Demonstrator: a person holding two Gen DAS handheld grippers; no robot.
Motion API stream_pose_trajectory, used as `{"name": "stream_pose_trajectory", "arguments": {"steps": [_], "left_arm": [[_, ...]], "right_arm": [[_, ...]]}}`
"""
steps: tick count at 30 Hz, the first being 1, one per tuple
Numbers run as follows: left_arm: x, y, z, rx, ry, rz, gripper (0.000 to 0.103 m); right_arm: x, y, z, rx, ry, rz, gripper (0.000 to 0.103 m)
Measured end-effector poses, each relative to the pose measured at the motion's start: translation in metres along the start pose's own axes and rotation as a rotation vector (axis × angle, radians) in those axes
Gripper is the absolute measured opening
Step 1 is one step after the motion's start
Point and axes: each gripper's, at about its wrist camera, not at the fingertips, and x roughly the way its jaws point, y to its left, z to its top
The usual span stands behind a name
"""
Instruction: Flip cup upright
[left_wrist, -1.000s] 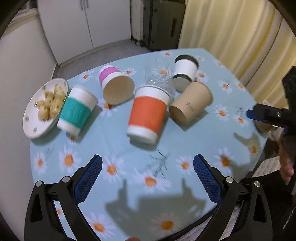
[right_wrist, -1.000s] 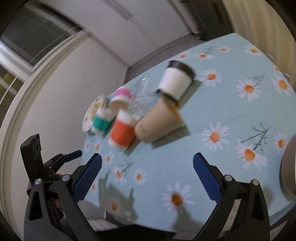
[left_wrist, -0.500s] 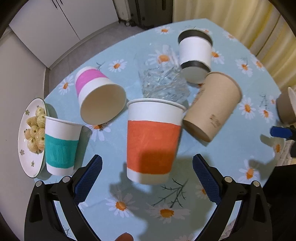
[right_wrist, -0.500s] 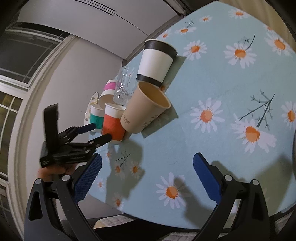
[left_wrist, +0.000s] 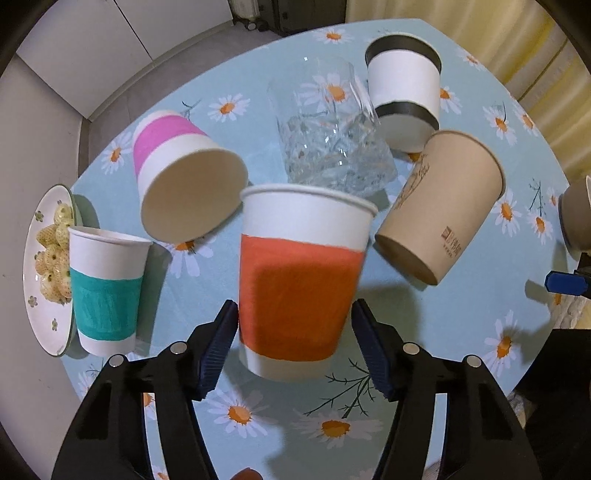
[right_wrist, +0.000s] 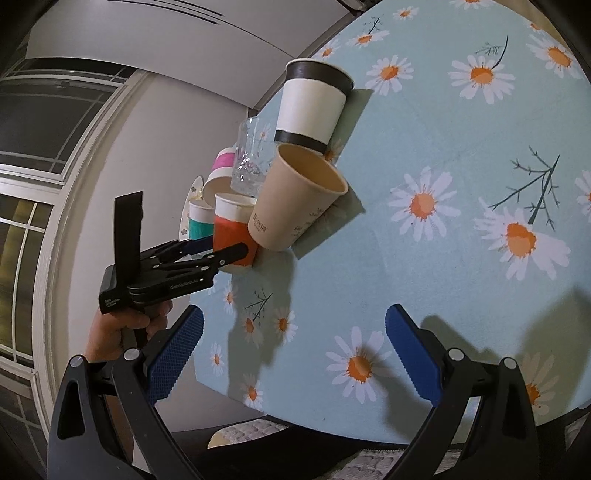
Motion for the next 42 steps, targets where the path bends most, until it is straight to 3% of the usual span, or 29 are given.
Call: {"name": "stream_pose_trajectory", "arguments": {"steps": [10, 16, 20, 24, 33, 38, 42], "left_arm": [[-0.009, -0.004, -0.004, -0.015, -0.015, 0.007, 0.058], [-0.041, -0.001, -0.029, -0.08, -0.036, -0.008, 0.058], [-0.058, -0.001, -0.051, -0.177, -0.046, -0.075, 0.058], [-0.067, -0.007, -0.079, -0.31, -0.061, -0.203, 0.058], [-0.045, -0.045, -0.115, -0.565, -0.067, -0.387, 0.058], [-0.026, -0.065, -0.126, -0.685, -0.048, -0.446, 0.058], [-0.023, -0.079, -0.125, -0.715, -0.063, -0.425, 0.058]], "right_arm": [[0.001, 0.001, 0.002, -0.011, -0.006, -0.011, 0.098], [-0.005, 0.007, 0.0, -0.034, -0.011, 0.019, 0.098], [-0.012, 0.01, -0.002, -0.044, -0.008, 0.048, 0.098], [-0.016, 0.013, -0.005, -0.068, 0.011, 0.046, 0.098], [-0.021, 0.0, -0.015, -0.059, 0.084, 0.023, 0.098], [-0.031, -0.008, -0.015, -0.039, 0.073, 0.026, 0.098], [-0.039, -0.013, -0.014, -0.021, 0.06, 0.039, 0.098]]}}
